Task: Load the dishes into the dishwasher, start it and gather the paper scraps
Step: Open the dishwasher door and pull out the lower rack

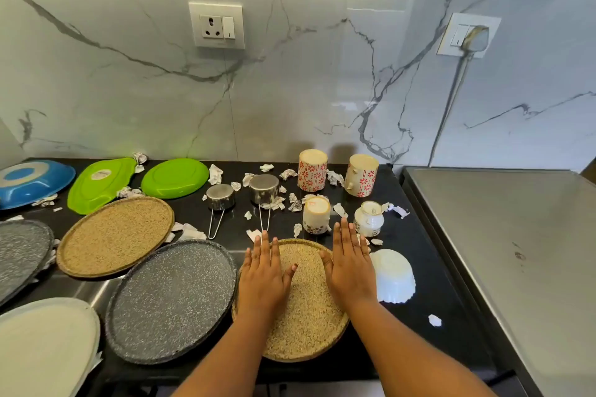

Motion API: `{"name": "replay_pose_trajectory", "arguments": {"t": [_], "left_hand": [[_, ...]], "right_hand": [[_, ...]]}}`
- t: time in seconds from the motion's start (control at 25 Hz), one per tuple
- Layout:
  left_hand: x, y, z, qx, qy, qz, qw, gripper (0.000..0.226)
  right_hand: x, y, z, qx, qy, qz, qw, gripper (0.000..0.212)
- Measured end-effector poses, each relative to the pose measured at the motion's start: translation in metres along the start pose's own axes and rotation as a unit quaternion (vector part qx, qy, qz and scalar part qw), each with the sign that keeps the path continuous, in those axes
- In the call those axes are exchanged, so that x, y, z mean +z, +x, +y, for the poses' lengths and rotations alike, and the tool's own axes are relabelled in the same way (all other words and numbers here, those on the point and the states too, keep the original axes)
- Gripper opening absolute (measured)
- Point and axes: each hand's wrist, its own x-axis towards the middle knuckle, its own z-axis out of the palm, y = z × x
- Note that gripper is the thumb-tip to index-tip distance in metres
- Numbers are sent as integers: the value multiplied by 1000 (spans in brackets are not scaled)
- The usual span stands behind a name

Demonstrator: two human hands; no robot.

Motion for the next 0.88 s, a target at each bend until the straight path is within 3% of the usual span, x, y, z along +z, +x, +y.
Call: {"name": "replay_pose_trajectory", "arguments": {"t": [0.08, 0.24, 0.48, 0.72, 0.88], "left_hand": [[-1, -1, -1, -22, -30, -43, 998, 96], [-7, 2, -2, -25, -25, -62, 997, 66], [1, 0, -3, -46, -59, -71, 995, 64], [-5, 3, 13, -95, -156, -57, 982, 62], [-11, 0, 38, -78, -198, -61, 975, 56]], "right_hand": [[-1, -2, -2, 14, 3, 12, 1000, 71], [-1, -7, -4, -4, 20, -10, 1000, 82], [-6, -17, 2, 73, 96, -25, 992, 51], [-19, -37, 5, 80, 170, 25, 982, 46], [-35, -59, 11, 109, 202, 49, 972, 45]]}}
